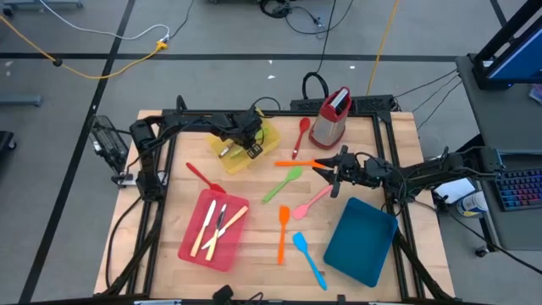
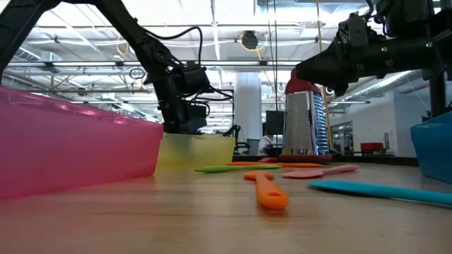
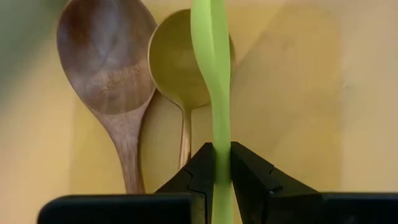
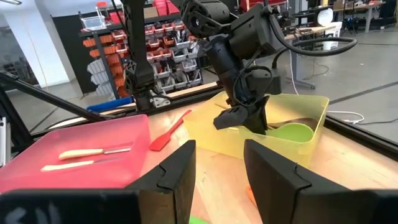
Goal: Pick & Place Kitchen Items
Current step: Put the green serving spoon into the yellow bin, then put the red serving spoon into the yellow bin
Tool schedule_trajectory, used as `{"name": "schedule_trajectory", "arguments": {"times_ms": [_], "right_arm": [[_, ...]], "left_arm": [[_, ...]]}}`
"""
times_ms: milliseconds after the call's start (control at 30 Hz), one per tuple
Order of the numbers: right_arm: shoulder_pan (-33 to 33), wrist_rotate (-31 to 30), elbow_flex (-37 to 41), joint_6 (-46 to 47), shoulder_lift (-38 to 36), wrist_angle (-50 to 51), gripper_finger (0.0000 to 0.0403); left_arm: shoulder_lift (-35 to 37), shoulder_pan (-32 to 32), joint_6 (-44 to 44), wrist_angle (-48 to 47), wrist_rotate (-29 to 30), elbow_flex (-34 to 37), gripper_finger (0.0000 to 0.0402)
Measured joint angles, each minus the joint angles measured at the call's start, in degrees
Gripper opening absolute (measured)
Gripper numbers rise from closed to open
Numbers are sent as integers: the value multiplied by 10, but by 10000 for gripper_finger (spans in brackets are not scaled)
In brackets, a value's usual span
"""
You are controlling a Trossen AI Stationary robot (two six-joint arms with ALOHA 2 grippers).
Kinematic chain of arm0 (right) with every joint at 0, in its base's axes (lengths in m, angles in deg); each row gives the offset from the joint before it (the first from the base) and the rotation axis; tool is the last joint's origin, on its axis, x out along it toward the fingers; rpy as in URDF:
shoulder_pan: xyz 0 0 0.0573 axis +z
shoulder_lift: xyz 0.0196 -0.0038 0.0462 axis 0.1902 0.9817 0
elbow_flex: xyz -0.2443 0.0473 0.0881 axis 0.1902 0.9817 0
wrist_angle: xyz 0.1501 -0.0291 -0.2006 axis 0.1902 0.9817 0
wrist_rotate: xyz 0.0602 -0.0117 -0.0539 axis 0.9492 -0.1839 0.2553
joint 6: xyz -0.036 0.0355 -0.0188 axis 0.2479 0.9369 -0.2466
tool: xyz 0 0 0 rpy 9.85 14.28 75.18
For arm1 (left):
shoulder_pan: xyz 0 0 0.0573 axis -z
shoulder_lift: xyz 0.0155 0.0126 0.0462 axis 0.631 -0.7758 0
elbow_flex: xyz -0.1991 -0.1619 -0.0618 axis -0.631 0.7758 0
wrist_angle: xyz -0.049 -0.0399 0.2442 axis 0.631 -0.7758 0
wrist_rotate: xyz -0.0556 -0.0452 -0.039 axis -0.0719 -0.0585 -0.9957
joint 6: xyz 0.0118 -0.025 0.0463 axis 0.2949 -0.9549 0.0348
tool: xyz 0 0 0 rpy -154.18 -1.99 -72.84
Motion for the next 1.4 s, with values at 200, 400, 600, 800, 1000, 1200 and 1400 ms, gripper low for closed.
{"name": "schedule_trajectory", "arguments": {"times_ms": [200, 400, 600, 800, 1000, 1200, 1400], "right_arm": [[0, 0, 0, 0, 0, 0, 132], [0, 6, 0, 0, 0, 0, 132], [0, 30, 0, 3, 0, 0, 132], [0, 30, 0, 27, 0, 0, 132], [0, 29, 0, 27, 0, -2, 132], [0, 28, 0, 27, 0, -13, 132], [0, 28, 0, 28, 0, -5, 132]], "left_arm": [[0, 1, 0, -1, 7, 0, 47], [0, 2, 24, -3, -12, 1, 65], [0, 13, 50, -1, 1, 1, 133], [18, 21, 29, -7, 66, -2, 171], [90, 42, -1, 16, 95, -3, 165], [149, 88, -14, 92, 68, -4, 150], [132, 144, 4, 229, 44, -5, 135]]}}
